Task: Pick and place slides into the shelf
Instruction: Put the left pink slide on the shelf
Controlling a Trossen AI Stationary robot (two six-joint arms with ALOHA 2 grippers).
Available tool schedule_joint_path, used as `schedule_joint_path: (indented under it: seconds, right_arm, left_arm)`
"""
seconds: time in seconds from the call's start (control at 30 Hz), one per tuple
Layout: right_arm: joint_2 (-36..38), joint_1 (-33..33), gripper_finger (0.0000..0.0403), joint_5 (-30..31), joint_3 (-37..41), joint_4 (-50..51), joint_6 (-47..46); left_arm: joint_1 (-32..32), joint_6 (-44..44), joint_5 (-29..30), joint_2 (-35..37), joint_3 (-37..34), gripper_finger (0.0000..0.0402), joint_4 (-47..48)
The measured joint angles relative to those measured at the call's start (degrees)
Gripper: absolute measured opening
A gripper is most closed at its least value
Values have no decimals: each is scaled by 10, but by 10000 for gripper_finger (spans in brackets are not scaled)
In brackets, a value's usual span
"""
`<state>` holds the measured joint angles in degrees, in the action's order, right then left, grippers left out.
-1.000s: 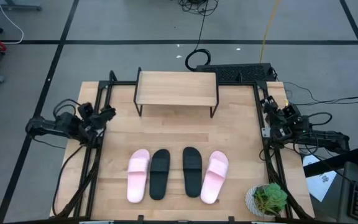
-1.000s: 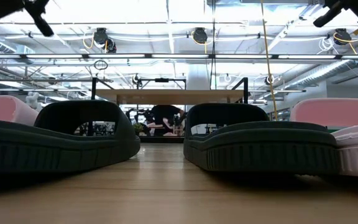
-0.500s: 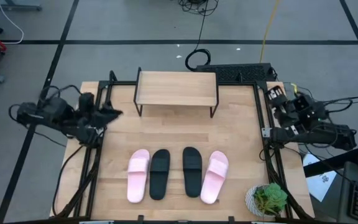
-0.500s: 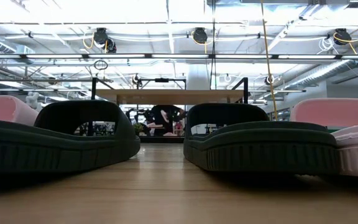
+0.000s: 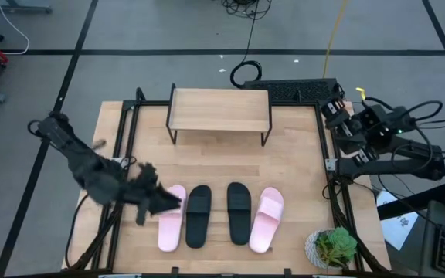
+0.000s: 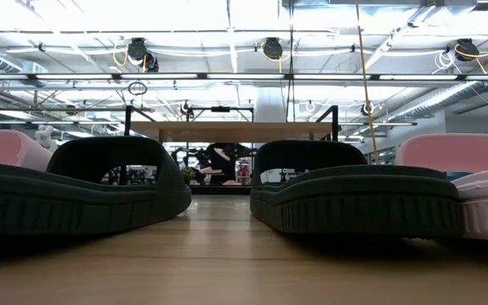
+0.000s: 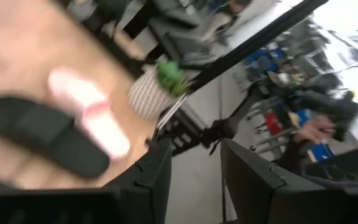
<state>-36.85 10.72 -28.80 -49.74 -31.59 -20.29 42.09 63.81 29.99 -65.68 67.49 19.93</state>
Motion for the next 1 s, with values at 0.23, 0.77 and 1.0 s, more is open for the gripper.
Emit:
schedule_joint_path:
  seconds: [0.23, 0.77, 1.0]
  right_arm:
    - [-5, 0, 155, 0, 0, 27, 1]
    - [-5, 0, 155, 0, -1, 59, 25]
    - [-5, 0, 155, 2, -1, 62, 49]
  left_arm:
    - [88, 244, 35, -78, 5, 136, 101]
    - [164, 534, -84, -237, 5, 136, 350]
    - [145, 534, -74, -303, 5, 136, 382]
